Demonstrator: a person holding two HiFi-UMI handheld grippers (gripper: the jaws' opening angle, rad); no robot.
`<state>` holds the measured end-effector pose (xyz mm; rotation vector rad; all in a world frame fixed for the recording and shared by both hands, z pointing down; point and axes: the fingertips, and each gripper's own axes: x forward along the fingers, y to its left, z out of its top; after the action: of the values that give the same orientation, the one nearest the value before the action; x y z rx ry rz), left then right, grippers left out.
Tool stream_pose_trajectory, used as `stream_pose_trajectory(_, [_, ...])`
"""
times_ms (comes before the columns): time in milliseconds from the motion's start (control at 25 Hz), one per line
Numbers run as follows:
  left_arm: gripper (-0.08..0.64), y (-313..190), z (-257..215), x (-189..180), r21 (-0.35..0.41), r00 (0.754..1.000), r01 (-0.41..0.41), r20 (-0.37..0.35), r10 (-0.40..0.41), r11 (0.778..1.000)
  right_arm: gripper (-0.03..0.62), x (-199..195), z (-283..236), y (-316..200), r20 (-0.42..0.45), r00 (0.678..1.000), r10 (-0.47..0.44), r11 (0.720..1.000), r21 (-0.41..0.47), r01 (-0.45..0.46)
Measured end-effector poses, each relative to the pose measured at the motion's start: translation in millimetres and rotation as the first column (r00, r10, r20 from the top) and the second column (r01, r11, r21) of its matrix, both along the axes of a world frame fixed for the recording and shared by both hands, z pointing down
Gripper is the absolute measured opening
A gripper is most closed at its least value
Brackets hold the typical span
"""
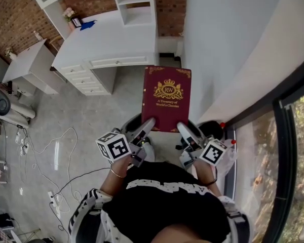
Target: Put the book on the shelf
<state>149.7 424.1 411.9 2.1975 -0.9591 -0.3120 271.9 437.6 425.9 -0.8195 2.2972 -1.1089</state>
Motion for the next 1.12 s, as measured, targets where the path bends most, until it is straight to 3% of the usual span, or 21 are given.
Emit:
stream_pose_trajectory(640, [0.281, -5.7, 17.9, 2.2, -0.011, 1.0, 0.01, -0.015, -0.01, 1.0, 0.264, 1.8, 14.7, -6.7, -0.009, 1.0, -0.007, 1.0, -0.017, 0.007])
stream_pose_trajectory(1120, [0.281, -140.2, 26.3, -76.6, -0.076, 0.998, 0.049, -0.041, -0.052, 0.996, 0.264, -76.0, 19.4, -146.1, -0.052, 0.997, -0.056, 0.995, -0.088, 0.051])
